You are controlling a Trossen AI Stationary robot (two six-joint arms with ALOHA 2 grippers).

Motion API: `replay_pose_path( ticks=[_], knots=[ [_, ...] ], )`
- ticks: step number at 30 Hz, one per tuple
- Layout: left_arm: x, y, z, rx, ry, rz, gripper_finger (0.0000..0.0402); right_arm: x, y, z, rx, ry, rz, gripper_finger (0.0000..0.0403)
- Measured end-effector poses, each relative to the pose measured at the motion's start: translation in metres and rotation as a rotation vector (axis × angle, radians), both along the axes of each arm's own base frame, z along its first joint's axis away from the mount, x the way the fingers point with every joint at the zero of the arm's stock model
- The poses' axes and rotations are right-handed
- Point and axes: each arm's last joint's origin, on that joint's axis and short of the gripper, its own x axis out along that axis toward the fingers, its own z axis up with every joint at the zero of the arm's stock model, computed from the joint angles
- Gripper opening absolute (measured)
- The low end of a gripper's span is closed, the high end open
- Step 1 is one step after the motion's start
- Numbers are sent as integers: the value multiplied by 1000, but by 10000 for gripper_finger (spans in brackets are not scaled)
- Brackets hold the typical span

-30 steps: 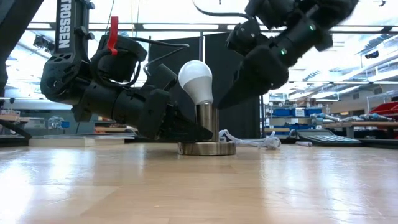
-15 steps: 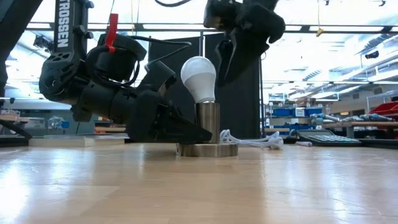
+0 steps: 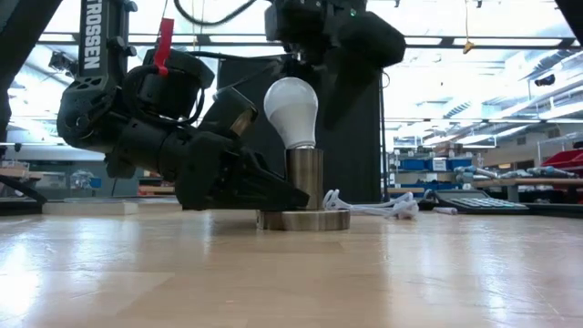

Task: Screw lightbulb
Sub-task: Insert the lightbulb into the lamp

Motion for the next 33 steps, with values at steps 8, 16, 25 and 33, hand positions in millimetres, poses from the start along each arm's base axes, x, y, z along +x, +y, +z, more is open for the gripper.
replay_pose_path(
  ticks=[8,16,25,33],
  knots=[
    [0,-1,0,-3,2,-37,193,1,10,5,-28,-23,96,351],
    [0,-1,0,-21,4,-39,193,1,16,5,-51,-31,70,351],
    [0,-1,0,-29,1,-38,193,1,14,5,-11,-26,-58,351],
    [0,-1,0,-36,-1,-35,193,3,9,9,11,-45,-136,351]
  ],
)
